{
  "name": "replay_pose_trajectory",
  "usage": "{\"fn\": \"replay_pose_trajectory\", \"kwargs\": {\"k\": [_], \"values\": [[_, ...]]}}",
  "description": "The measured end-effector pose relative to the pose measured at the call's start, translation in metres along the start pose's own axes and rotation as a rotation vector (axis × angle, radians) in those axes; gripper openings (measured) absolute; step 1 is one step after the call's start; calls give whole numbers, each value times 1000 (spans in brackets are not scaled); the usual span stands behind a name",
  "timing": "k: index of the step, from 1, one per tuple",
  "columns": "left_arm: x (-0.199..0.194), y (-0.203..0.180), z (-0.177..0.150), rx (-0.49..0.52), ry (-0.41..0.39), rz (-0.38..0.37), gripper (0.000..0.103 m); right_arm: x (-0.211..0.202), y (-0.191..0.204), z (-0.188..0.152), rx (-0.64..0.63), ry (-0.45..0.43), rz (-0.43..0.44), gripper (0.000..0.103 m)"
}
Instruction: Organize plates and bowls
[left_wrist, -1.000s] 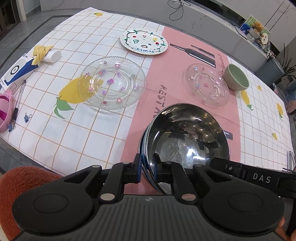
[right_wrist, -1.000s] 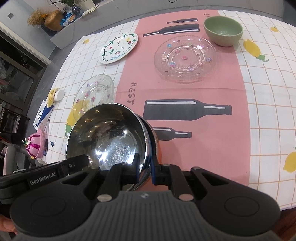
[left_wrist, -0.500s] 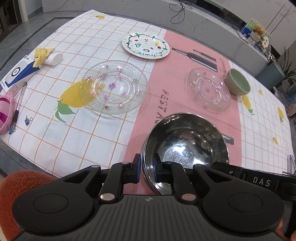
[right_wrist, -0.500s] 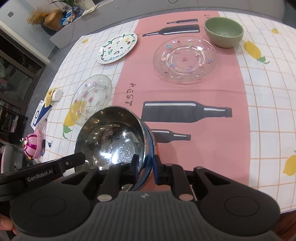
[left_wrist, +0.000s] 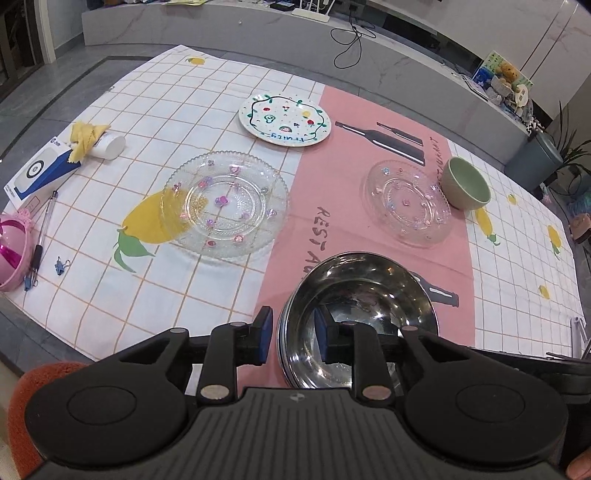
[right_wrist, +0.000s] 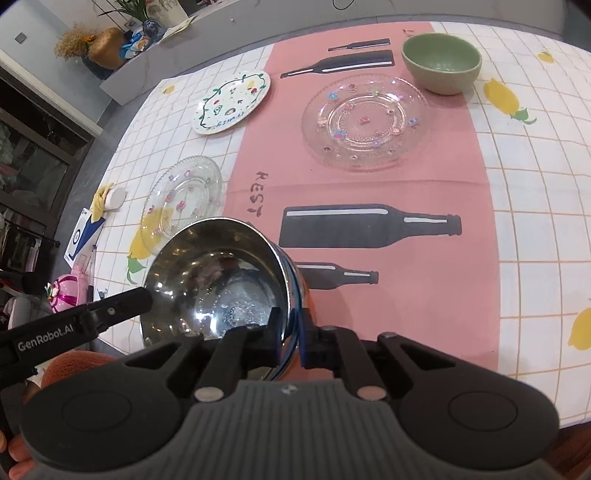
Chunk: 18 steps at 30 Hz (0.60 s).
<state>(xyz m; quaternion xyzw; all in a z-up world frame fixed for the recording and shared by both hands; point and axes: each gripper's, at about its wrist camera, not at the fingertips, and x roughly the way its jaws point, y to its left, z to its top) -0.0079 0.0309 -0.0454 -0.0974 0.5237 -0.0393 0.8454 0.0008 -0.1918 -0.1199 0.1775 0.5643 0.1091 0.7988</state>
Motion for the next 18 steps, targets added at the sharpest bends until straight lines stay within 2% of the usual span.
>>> {"fn": "replay_pose_trajectory", "kwargs": {"k": [4,13,18], "values": [[2,-2,3,8,-8,4,27,-4,1,1,1,-7,16,12],[13,0,3,-5,5,13,26,-2,-3,6,16,-22,19,7],[4,-2,7,-4,-31,12,26,-2,-7,7,32,-17,38,8]]}}
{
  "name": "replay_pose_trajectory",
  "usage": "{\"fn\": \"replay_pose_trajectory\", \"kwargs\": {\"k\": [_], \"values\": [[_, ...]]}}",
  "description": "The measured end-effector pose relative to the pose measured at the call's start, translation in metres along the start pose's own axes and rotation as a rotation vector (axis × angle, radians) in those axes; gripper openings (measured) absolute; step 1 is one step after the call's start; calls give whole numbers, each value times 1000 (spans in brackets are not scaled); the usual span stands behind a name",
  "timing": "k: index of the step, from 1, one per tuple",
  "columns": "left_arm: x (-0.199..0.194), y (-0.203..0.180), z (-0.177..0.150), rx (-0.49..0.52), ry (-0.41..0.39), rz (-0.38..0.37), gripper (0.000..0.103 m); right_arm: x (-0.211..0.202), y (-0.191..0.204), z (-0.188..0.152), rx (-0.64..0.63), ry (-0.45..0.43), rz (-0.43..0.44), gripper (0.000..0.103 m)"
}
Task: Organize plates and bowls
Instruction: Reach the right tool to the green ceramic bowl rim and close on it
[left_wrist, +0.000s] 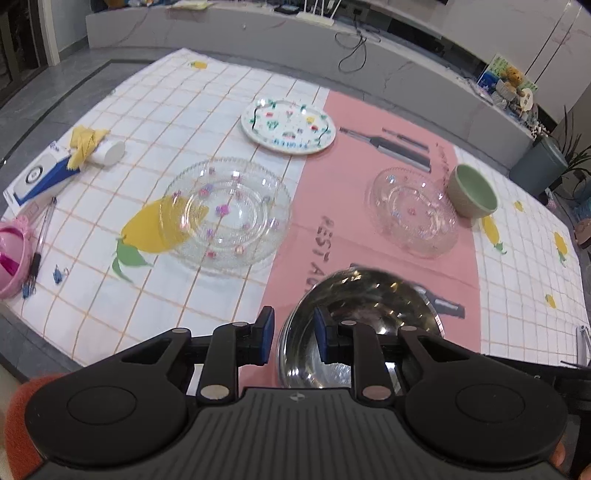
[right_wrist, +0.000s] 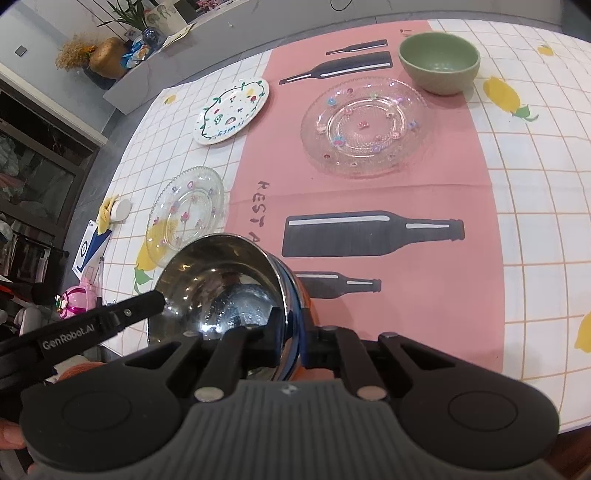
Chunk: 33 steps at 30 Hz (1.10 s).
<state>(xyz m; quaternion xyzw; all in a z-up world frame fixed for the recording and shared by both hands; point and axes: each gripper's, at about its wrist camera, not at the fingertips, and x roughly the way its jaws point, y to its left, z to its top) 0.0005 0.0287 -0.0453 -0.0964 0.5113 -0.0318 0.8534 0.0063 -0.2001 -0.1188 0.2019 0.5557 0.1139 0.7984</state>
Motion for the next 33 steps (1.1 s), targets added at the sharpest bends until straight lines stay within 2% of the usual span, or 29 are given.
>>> {"fn": "replay_pose_trajectory", "kwargs": {"k": [2,9,13,14,16,20,22,23,26,27,28,29,30,33], "values": [[-7,-6,5,14,-34,-9,26,-6,0,2,-3,-17,11,12],[-27,-51,20,114,-124,-112,26,-38,-12,16,-1,-131,-21,12],[-23,-82,28,158,-141,-164,26,-58,-32,25,22,-214,-87,26],[-21,-90,30,163,-143,-174,26,-62,-38,28,29,-231,-104,27],[-18,-105,33,180,-167,-177,27,-69,-51,33,51,-253,-131,30],[-10,-138,39,259,-226,-135,29,-80,-77,47,90,-288,-151,34],[-2,-150,45,266,-213,-129,29,-83,-87,54,98,-306,-168,38],[3,-155,49,258,-199,-133,29,-84,-93,59,101,-316,-177,45],[17,-165,62,226,-160,-172,29,-85,-106,73,106,-350,-213,55],[23,-169,66,217,-153,-173,30,-85,-111,78,111,-359,-228,56],[28,-173,71,213,-155,-166,39,-84,-116,83,117,-364,-235,58],[32,-176,75,207,-166,-158,53,-82,-122,89,125,-367,-233,59],[37,-180,79,204,-178,-154,58,-80,-128,95,136,-368,-226,60],[53,-192,93,206,-172,-158,63,-72,-147,114,188,-364,-220,61]]}}
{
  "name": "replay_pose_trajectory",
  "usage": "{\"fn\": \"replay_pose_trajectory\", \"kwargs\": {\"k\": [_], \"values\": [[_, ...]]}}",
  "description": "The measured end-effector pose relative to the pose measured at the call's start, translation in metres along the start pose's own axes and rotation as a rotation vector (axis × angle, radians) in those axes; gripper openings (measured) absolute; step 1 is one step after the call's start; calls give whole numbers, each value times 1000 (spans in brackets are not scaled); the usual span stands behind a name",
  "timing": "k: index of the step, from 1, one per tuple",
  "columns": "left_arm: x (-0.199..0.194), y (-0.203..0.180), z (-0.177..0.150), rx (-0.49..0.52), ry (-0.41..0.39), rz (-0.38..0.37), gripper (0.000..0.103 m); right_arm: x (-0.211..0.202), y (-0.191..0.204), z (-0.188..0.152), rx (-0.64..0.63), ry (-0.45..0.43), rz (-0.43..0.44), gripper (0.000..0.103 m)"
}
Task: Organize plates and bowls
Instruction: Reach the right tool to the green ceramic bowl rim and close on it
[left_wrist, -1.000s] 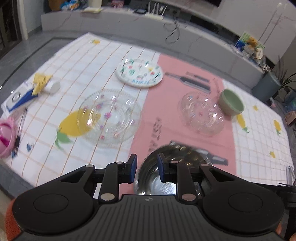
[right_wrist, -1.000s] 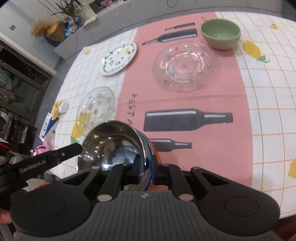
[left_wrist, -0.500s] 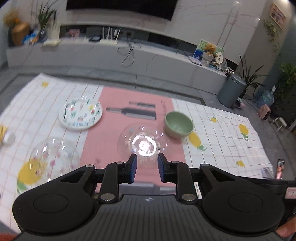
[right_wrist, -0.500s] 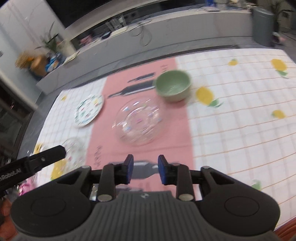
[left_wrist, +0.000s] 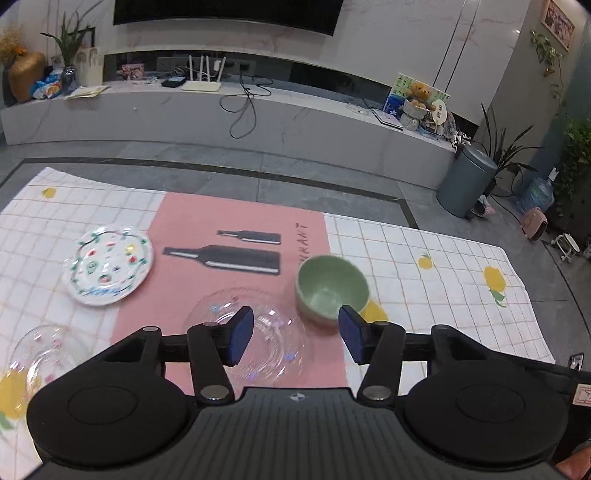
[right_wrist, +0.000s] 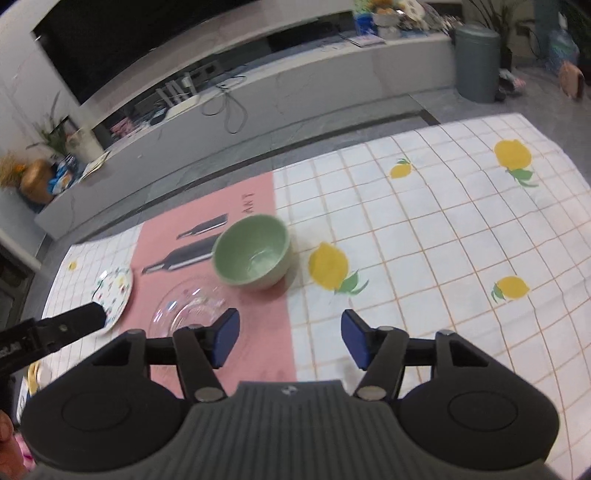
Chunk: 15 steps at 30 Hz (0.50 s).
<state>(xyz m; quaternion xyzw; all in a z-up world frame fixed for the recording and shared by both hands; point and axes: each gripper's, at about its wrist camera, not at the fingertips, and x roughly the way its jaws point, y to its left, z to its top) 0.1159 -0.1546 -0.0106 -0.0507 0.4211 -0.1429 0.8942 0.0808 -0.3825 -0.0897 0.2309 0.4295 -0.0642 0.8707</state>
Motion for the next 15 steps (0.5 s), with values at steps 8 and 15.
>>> {"fn": "replay_pose_trajectory", "kwargs": {"k": [8,15], "values": [[68,-1,22,-112,70,4,65,51,-17,39,140,34,74,62],[122,-1,31,-103,157,24,59,107,-8,54,176,99,61,53]]}}
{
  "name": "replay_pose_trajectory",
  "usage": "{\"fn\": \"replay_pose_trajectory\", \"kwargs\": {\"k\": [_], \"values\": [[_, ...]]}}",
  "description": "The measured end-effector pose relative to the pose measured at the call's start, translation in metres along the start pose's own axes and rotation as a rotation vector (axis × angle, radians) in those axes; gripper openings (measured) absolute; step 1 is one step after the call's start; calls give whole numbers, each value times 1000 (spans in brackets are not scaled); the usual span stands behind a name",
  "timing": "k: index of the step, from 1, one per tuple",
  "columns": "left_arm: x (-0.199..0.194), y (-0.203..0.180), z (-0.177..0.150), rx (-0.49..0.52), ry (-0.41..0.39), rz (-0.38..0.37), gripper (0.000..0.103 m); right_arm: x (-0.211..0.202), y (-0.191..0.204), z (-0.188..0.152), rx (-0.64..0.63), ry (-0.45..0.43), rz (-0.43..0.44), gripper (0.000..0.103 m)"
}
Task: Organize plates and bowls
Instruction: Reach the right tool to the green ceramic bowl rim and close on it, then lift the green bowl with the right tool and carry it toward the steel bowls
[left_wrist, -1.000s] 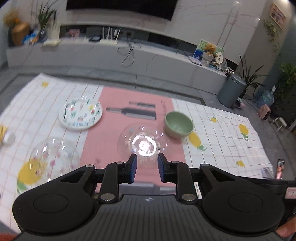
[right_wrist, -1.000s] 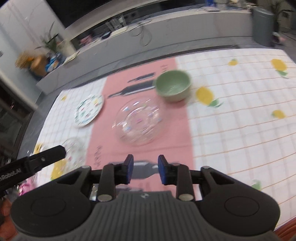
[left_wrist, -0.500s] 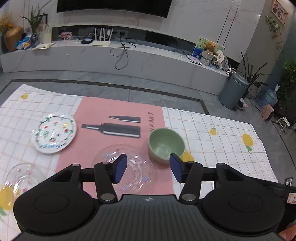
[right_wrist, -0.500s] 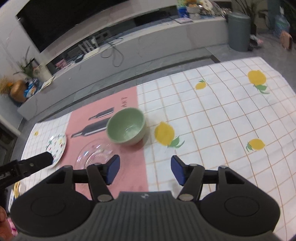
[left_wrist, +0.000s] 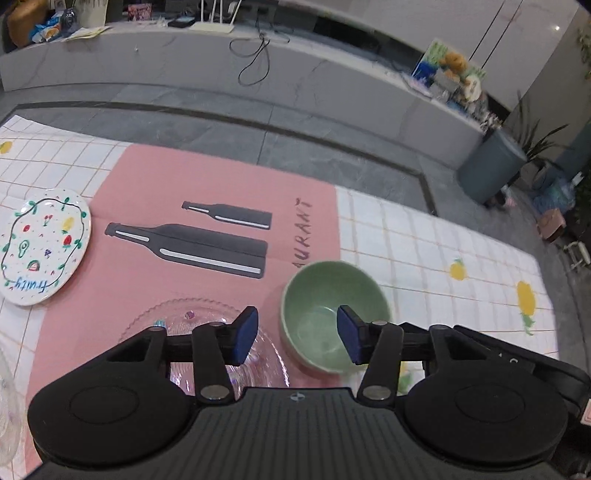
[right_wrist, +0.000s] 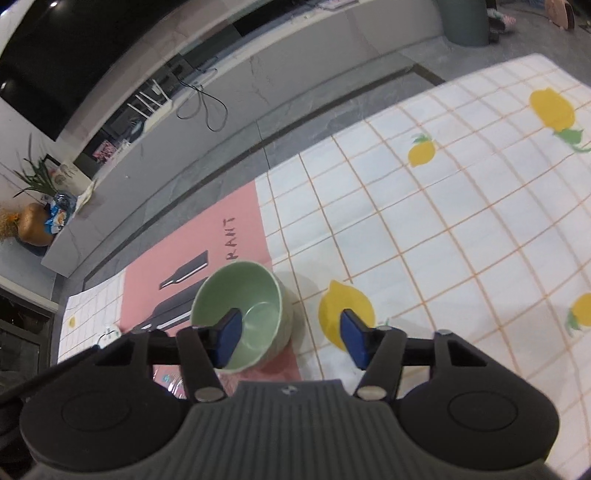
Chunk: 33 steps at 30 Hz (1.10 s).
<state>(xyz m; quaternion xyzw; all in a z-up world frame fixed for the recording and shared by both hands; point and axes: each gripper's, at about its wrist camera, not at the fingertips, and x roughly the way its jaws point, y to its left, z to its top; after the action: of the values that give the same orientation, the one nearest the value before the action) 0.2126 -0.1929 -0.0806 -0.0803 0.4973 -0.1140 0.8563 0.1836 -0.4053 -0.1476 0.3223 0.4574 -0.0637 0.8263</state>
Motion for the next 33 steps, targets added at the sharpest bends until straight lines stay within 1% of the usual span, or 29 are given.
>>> {"fn": "replay_pose_trajectory", "kwargs": {"k": [2,4,7,9,11,12,14,15,16,17,21,22,24,28,33], "values": [[11,2,3,-7,6,25,58,13,0,1,11,22,-3,48],[22,4,6,-18,24,34,56,24,2,2,9,37,-21,47],[33,5,8,-25,56,33,49,34,6,3,-4,50,-40,45],[38,4,8,-24,67,41,45,39,8,3,-11,59,-50,40],[42,4,8,-29,80,42,42,44,7,2,-3,78,-56,33],[44,5,8,-38,88,41,42,47,6,1,7,87,-55,33],[46,6,9,-44,99,34,36,51,4,0,23,98,-54,26],[48,6,9,-42,101,30,36,52,4,-1,31,100,-49,25],[49,6,9,-40,103,30,33,52,3,-1,36,103,-44,23],[51,5,9,-39,111,34,28,52,3,-2,41,104,-38,21],[55,5,8,-45,142,35,20,50,3,-2,50,105,-23,16],[55,4,7,-44,147,41,13,50,3,-2,54,107,-15,14],[54,2,6,-36,147,39,8,50,4,-2,57,107,-19,13],[51,-2,6,-23,154,56,7,46,4,-4,67,102,-33,13],[30,-7,2,-19,134,35,7,26,9,-7,46,79,-37,12]]}}
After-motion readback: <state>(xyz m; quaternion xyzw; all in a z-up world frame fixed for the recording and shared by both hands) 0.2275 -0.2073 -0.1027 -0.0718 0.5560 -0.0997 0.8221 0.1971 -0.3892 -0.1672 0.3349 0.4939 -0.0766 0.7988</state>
